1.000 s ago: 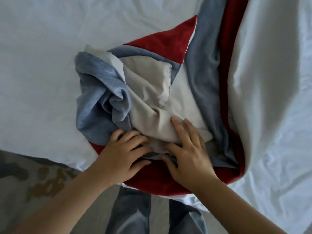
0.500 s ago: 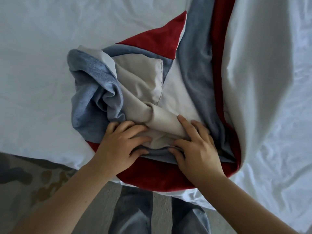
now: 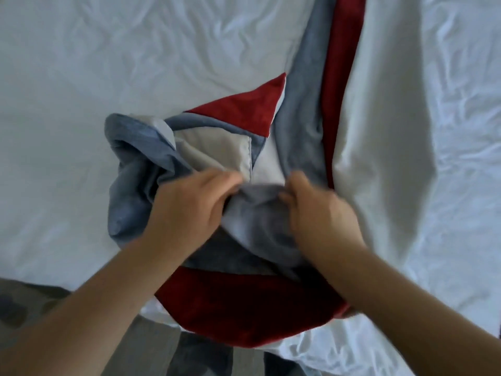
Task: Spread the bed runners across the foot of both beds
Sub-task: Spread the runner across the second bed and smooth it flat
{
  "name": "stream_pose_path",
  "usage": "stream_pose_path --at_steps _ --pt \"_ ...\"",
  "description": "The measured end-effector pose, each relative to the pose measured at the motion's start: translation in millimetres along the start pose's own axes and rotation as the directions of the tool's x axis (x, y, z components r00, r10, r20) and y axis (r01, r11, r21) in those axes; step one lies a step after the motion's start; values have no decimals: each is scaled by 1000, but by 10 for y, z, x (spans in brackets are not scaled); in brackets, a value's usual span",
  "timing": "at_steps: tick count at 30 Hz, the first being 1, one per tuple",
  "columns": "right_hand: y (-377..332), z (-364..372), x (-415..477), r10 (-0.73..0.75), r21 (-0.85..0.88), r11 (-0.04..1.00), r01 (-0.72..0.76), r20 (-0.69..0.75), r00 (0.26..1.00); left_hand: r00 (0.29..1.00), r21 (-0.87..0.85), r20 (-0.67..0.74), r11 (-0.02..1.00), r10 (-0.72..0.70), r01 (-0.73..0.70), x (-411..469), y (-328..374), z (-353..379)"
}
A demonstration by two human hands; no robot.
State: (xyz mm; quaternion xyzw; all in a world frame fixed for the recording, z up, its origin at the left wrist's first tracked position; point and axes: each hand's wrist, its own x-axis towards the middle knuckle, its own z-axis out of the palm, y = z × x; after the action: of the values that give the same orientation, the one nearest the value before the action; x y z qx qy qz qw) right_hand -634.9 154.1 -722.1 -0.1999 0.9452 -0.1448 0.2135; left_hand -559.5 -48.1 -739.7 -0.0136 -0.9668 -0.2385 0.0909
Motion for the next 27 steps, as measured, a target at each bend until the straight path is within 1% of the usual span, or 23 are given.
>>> stream_pose_path --at_steps 1,2,4,5,6,7,8,9,10,11,13,14,15,16,17,18,20,22,25,27 --pt "-48 -176 243 3 6 1000 -3 -42 999 999 15 -49 1000 7 -6 288 3 -86" --pt "-102 -367 494 2 23 1000 1 -104 995 993 63 -110 997 48 -42 599 -29 -171" --pt "-179 -749 982 -21 49 998 35 -270 963 951 214 -238 966 196 -146 1260 -141 -364" --pt "-222 -950 1207 -31 60 997 56 -356 934 933 280 -274 948 232 -154 1572 -211 -479" --pt "-265 -1135 1402 -40 66 995 75 -432 901 928 330 -293 935 229 -126 1851 -297 -580" --pt "-318 -1301 1562 -58 44 995 92 -498 865 932 366 -311 928 189 -66 2071 -386 -653" --pt "-388 -1407 1670 -88 -18 995 94 -545 834 937 387 -325 922 126 10 2217 -452 -685" --pt "-454 -1448 1720 -116 -101 992 71 -558 822 939 407 -336 910 69 79 2284 -488 -668" --pt "-513 -1420 1720 -139 -173 984 50 -549 824 945 434 -326 894 39 113 2271 -483 -606" --pt "-559 -1315 1680 -172 -216 974 67 -514 840 959 459 -282 882 36 101 2180 -453 -499" --pt "-586 -917 1522 -269 -272 947 170 -387 882 995 460 -100 887 17 31 1791 -381 -146" --pt "-551 -664 1417 -287 -284 937 203 -296 911 1000 436 12 900 -29 21 1535 -370 49" --pt "-495 -427 1301 -254 -279 939 198 -180 950 988 409 121 911 -99 41 1277 -385 223" --pt "-406 -206 1186 -191 -280 945 169 -56 980 962 388 214 919 -171 77 1035 -426 371" --pt "-288 -14 1083 -131 -294 946 138 46 990 934 379 278 919 -225 109 823 -487 494" --pt "-166 149 993 -88 -316 941 120 112 990 914 379 316 918 -252 122 652 -554 591" --pt "18 373 877 -57 -341 934 104 144 988 901 374 346 919 -263 124 454 -652 708" --pt "69 463 832 -42 -345 935 79 113 993 903 371 345 921 -257 121 406 -684 752" --pt "21 426 818 -47 -371 925 79 95 994 897 351 368 930 -247 112 414 -679 702" --pt "-20 348 804 -33 -387 919 74 113 993 890 327 393 939 -233 102 340 -670 608"
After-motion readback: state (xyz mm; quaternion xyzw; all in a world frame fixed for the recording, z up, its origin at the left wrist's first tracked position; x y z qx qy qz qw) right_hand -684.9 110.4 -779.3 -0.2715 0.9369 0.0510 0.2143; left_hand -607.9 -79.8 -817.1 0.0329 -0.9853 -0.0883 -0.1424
